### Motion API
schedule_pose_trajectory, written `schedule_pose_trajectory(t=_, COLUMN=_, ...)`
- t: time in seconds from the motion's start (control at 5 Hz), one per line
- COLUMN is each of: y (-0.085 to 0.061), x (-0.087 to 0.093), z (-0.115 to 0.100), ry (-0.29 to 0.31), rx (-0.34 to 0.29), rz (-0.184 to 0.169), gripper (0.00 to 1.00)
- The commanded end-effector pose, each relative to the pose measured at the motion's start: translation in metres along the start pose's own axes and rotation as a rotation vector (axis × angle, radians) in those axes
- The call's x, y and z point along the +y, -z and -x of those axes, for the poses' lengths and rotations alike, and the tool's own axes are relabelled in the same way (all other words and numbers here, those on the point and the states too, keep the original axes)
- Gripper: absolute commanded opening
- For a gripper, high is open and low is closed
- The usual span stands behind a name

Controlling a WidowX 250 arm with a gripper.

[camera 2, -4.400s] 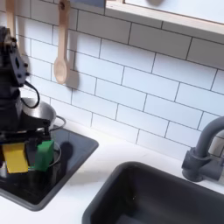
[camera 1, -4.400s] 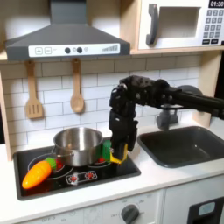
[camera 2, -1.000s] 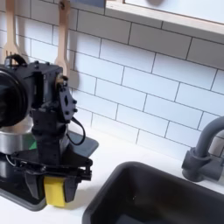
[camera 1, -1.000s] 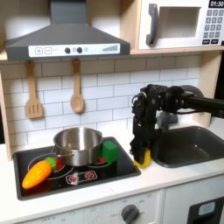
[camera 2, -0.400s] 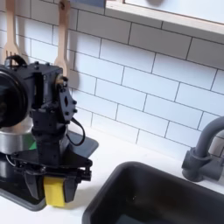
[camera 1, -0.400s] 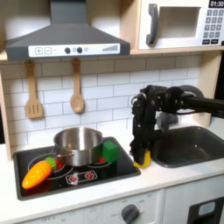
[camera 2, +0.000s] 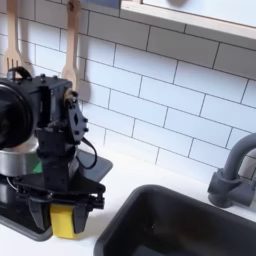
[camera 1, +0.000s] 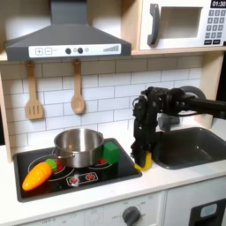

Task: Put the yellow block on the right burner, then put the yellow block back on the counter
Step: 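Put the yellow block back on the counter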

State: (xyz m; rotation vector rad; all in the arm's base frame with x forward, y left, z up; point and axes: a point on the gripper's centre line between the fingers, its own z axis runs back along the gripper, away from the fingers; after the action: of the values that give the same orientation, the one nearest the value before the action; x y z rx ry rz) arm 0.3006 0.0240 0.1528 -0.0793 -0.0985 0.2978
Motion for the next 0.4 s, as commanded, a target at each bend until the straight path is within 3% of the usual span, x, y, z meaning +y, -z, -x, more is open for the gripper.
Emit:
schedule_pose_trajectory(t=0.0, y=-0.0003, x=-0.0038, z=0.0021, ry=0.006, rx=0.001, rz=0.01, gripper=0.0)
schedule_pose_trajectory(t=0.2, y=0.0009, x=-0.0045, z=0.0021, ry=0.011, rx=0.003, rz=0.006, gripper=0.0)
